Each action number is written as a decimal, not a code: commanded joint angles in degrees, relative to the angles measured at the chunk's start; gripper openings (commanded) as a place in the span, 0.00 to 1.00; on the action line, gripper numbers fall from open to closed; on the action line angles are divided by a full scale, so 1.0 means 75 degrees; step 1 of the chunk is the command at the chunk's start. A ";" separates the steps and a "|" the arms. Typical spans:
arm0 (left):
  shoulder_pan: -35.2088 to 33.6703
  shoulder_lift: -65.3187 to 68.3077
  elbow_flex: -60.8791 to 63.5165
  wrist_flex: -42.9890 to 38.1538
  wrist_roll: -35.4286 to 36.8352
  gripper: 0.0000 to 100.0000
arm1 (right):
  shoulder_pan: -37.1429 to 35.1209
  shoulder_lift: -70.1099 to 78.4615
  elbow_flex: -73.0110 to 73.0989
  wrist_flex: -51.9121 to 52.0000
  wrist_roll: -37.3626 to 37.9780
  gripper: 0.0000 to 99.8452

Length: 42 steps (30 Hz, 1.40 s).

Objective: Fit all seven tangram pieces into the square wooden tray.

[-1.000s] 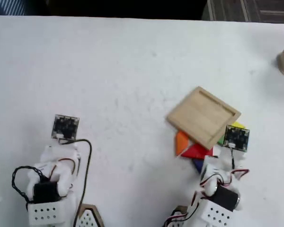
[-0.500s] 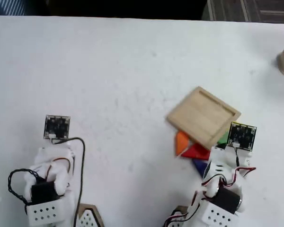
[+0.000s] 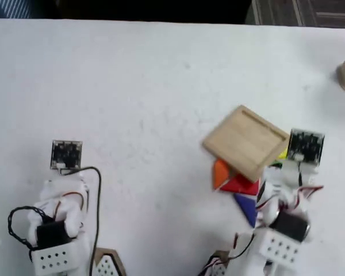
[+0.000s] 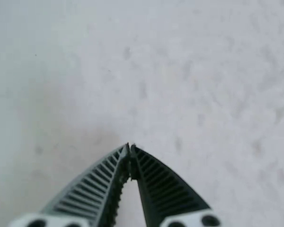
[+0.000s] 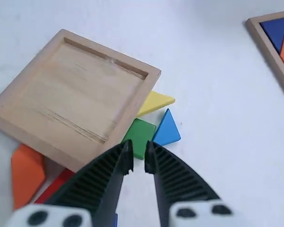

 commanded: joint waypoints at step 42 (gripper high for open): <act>-0.0076 -0.0053 -0.0023 -0.0199 0.0012 0.02 | -0.0604 1.1200 -0.6494 -0.0358 -0.3985 0.16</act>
